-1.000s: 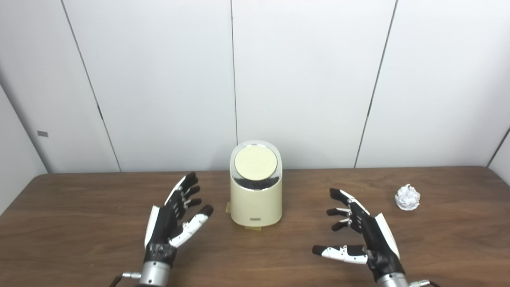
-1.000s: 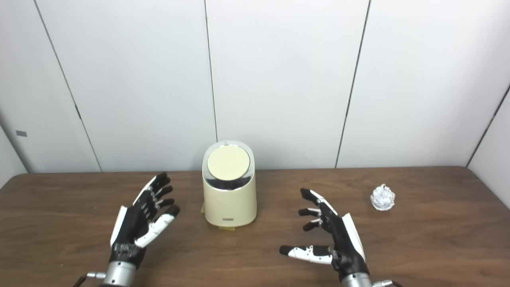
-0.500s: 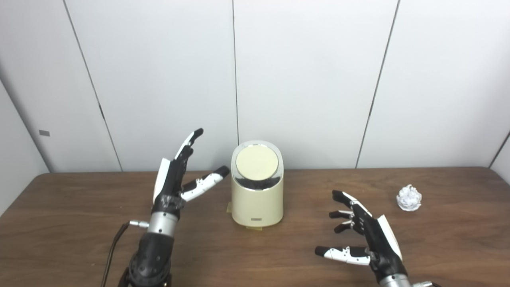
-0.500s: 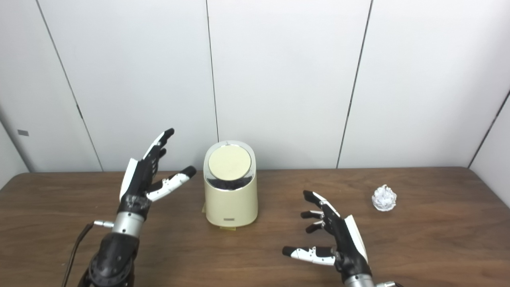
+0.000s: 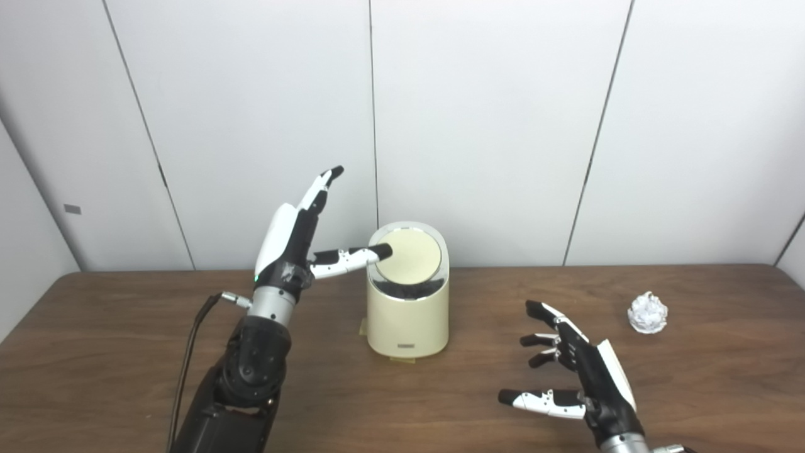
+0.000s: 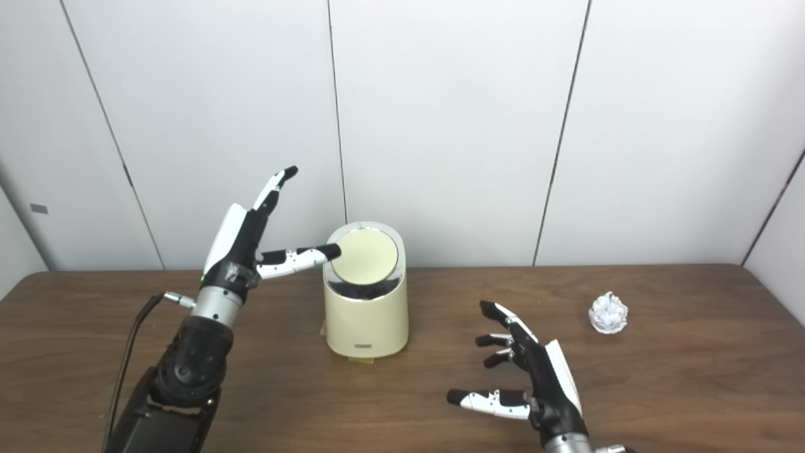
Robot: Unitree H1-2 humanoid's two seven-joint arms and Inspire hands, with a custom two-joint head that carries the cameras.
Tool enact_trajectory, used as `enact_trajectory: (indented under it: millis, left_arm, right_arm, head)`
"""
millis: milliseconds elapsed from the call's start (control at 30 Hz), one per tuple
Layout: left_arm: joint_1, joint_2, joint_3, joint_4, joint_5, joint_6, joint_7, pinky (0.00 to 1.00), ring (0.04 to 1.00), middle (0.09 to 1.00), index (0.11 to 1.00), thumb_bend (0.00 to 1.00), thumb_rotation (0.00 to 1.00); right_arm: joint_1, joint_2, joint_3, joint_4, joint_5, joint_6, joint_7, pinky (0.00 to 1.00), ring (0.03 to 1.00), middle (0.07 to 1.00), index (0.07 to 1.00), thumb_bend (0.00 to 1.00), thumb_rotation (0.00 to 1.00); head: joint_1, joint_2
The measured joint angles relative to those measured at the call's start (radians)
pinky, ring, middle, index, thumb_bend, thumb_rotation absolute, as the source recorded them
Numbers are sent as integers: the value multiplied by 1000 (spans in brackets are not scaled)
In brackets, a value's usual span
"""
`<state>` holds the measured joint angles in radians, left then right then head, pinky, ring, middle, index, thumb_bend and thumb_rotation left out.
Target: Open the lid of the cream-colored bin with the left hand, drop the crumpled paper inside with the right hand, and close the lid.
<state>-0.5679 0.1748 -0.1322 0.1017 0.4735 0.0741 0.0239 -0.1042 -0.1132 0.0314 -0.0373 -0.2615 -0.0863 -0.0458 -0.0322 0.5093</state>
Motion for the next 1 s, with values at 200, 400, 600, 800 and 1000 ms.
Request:
enact_trajectory:
  millis: [200, 400, 600, 800, 1000]
  left_arm:
    - [-50, 21, -38, 20, 70, 43, -16, 1000, 1000, 1000, 1000, 1000, 435]
    - [-69, 29, -82, 78, 140, 60, -13, 1000, 1000, 1000, 1000, 1000, 460]
    - [-83, 37, -132, 144, 230, 21, 55, 1000, 1000, 1000, 1000, 1000, 465]
    - [-102, 39, -159, 191, 282, 5, 92, 1000, 1000, 1000, 1000, 1000, 442]
    - [-105, 39, -172, 213, 290, -8, 100, 1000, 1000, 1000, 1000, 1000, 418]
  right_arm:
    - [-4, 5, 2, 4, -3, -1, -4, 523, 689, 856, 836, 823, 119]
    - [-7, 10, 3, 4, -5, -2, -10, 523, 689, 854, 833, 813, 95]
    - [-8, 11, 3, 3, -12, -2, -10, 522, 691, 852, 834, 807, 93]
    - [-8, 15, 3, 2, -14, -2, -10, 519, 694, 855, 835, 810, 93]
    - [-8, 17, 4, 2, -20, -2, -10, 514, 691, 850, 829, 814, 111]
  head:
    - [-11, -3]
    - [-15, -3]
    - [-17, 0]
    - [-20, 3]
    - [-22, 3]
